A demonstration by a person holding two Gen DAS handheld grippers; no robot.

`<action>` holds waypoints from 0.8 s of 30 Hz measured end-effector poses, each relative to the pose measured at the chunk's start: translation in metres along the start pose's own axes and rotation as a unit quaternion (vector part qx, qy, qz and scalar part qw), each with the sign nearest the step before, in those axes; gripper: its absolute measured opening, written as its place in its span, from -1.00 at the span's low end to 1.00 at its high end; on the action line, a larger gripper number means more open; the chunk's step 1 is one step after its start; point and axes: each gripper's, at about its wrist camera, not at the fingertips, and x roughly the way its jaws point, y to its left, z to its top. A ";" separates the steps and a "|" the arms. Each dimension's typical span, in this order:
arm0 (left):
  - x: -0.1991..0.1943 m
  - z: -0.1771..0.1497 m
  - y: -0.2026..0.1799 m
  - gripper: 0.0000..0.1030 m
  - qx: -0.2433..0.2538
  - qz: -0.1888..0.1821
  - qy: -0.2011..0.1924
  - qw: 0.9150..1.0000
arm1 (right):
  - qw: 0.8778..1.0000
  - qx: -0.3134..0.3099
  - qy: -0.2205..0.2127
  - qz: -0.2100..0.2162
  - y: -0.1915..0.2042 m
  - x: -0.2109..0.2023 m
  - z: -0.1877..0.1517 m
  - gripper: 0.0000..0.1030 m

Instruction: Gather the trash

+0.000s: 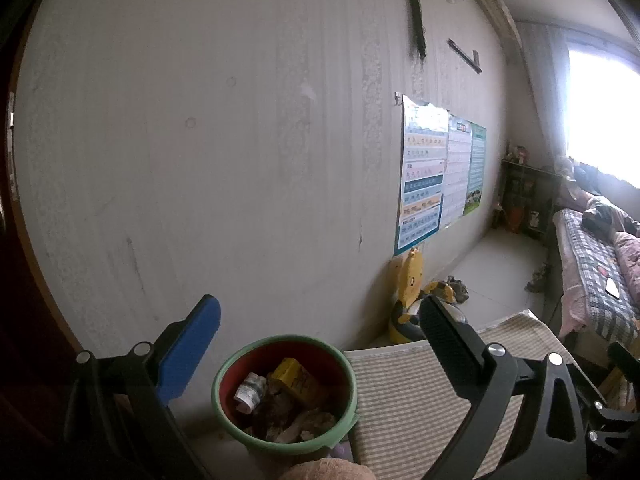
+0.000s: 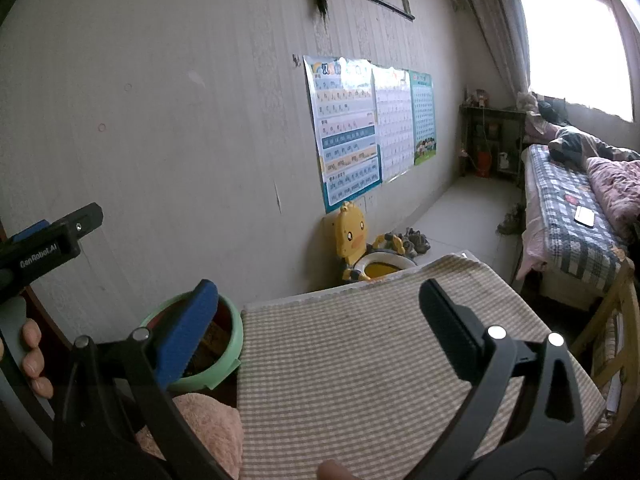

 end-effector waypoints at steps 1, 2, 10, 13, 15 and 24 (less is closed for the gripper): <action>0.000 0.000 0.000 0.85 0.001 0.000 0.000 1.000 | 1.000 0.000 0.001 0.000 0.000 0.000 -0.001 0.93; 0.000 0.000 0.000 0.85 0.001 0.001 0.001 1.000 | 1.000 0.000 0.001 0.000 0.000 0.001 -0.001 0.93; 0.001 -0.003 -0.001 0.85 0.002 0.001 0.005 1.000 | 1.000 -0.001 0.007 -0.001 0.000 0.004 -0.003 0.93; 0.002 -0.003 0.000 0.85 0.000 0.001 0.008 1.000 | 1.000 -0.002 0.010 -0.001 0.000 0.006 -0.004 0.93; 0.002 -0.003 0.000 0.85 0.001 0.001 0.008 1.000 | 1.000 -0.002 0.012 -0.001 0.000 0.007 -0.005 0.93; 0.007 -0.005 -0.004 0.85 0.002 0.000 0.016 1.000 | 1.000 0.001 0.018 -0.001 -0.002 0.010 -0.007 0.93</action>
